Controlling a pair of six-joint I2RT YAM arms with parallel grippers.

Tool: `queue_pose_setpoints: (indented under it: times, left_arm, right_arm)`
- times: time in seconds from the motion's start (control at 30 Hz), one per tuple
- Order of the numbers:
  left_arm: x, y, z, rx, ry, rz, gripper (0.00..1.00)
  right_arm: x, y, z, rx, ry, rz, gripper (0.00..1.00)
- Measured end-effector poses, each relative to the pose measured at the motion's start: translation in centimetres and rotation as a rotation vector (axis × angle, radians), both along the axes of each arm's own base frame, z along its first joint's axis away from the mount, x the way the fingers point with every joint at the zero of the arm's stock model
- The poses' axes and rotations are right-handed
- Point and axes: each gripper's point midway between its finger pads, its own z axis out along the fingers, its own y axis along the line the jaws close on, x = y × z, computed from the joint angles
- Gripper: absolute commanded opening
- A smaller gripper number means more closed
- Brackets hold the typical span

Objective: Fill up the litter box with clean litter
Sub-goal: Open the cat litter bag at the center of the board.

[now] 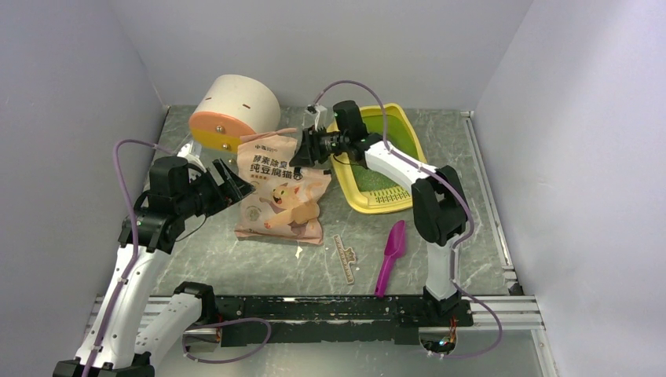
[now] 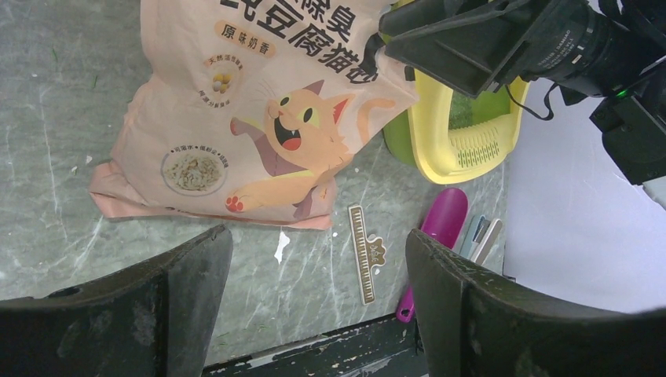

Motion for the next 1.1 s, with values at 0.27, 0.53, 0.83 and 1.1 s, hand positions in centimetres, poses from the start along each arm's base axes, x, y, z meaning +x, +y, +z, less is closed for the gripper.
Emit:
queue_pose_setpoints:
  times: [0.27, 0.53, 0.83, 1.1]
  left_arm:
    - [0.0, 0.0, 0.0, -0.001, 0.001, 0.001, 0.84]
    - [0.0, 0.0, 0.0, -0.001, 0.002, 0.000, 0.84]
    - [0.0, 0.0, -0.1, 0.002, 0.003, -0.001, 0.84]
    - [0.3, -0.1, -0.3, 0.004, 0.014, -0.001, 0.84]
  right_arm:
    - [-0.8, 0.8, -0.5, -0.003, 0.006, 0.036, 0.46]
    - [-1.7, 1.2, -1.3, -0.038, 0.008, 0.089, 0.46]
    - [-5.1, -0.3, -2.7, -0.158, -0.063, 0.212, 0.20]
    - [-7.4, -1.1, 1.2, -0.157, -0.123, 0.238, 0.00]
